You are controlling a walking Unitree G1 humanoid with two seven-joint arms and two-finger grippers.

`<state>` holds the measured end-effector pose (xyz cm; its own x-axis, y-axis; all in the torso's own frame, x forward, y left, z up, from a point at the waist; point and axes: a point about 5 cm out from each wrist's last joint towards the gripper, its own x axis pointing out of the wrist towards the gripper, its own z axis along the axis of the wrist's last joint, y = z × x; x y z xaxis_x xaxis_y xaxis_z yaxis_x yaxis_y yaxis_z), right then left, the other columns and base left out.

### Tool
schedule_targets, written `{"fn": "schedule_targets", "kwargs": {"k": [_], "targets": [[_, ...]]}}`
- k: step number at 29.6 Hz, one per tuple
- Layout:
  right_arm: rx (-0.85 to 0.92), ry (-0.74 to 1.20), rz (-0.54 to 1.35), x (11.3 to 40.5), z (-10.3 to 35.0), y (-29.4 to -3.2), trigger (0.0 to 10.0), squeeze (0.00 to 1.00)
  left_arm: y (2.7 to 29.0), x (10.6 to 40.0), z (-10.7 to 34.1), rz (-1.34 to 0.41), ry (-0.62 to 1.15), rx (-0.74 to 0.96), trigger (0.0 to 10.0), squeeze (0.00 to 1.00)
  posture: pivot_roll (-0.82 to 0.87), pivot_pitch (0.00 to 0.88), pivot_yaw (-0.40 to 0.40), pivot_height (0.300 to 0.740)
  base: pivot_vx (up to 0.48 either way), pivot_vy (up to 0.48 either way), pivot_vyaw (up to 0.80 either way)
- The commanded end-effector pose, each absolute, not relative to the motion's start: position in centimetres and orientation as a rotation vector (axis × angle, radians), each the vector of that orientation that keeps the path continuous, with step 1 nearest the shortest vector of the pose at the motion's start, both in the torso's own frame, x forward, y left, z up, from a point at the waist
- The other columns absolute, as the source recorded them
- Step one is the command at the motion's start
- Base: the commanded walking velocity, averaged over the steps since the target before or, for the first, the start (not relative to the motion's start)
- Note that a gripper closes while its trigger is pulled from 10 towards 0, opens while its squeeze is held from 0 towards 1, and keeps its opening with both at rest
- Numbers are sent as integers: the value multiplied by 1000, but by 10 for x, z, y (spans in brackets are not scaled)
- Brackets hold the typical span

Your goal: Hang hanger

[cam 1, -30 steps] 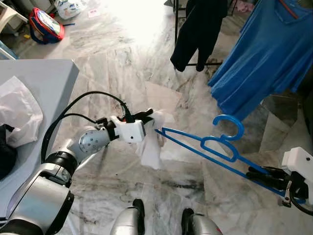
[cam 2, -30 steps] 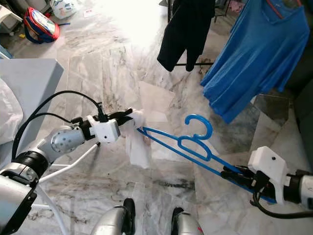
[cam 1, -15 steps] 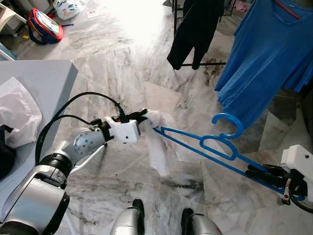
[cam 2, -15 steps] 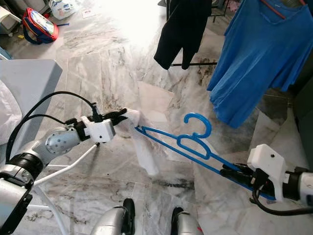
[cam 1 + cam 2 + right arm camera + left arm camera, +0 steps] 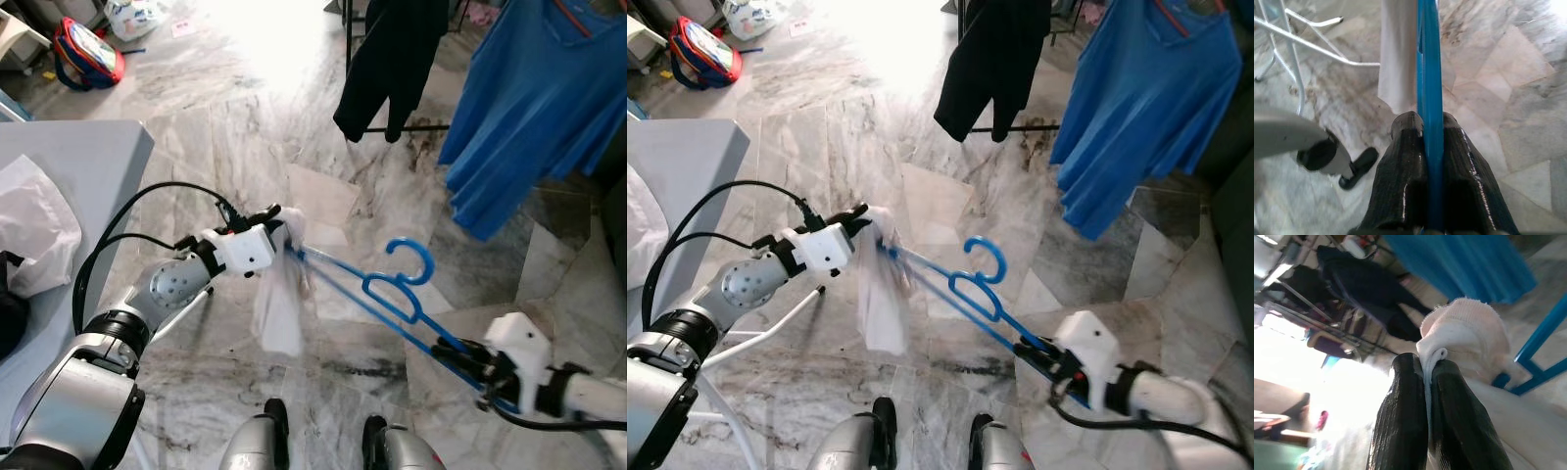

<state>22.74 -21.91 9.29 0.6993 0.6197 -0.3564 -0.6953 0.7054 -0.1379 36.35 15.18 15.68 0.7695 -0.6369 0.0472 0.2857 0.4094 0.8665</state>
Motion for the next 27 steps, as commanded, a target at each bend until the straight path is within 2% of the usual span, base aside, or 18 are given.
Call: {"fn": "schedule_targets", "kwargs": {"k": [1, 9, 16, 22, 27], "targets": [[-253, 271, 710, 228, 93, -218, 10000, 0, 158, 366, 159, -562, -397, 1022, 10000, 0, -16, 286, 94, 740, 0, 0, 0], [-219, 273, 761, 217, 91, -210, 10000, 0, 156, 370, 162, -500, -393, 983, 10000, 0, -34, 287, 93, 740, 0, 0, 0], [-139, 341, 966, 191, 104, -213, 10000, 0, 152, 371, 161, -488, -396, 995, 10000, 0, -47, 284, 80, 740, 0, 0, 0], [-225, 362, 863, 198, 115, -244, 10000, 0, 155, 372, 162, -456, -397, 986, 10000, 0, -54, 272, 75, 740, 0, 0, 0], [-231, 345, 828, 203, 117, -245, 10000, 0, 154, 371, 161, -427, -401, 957, 10000, 0, -59, 246, 49, 740, 0, 0, 0]]}}
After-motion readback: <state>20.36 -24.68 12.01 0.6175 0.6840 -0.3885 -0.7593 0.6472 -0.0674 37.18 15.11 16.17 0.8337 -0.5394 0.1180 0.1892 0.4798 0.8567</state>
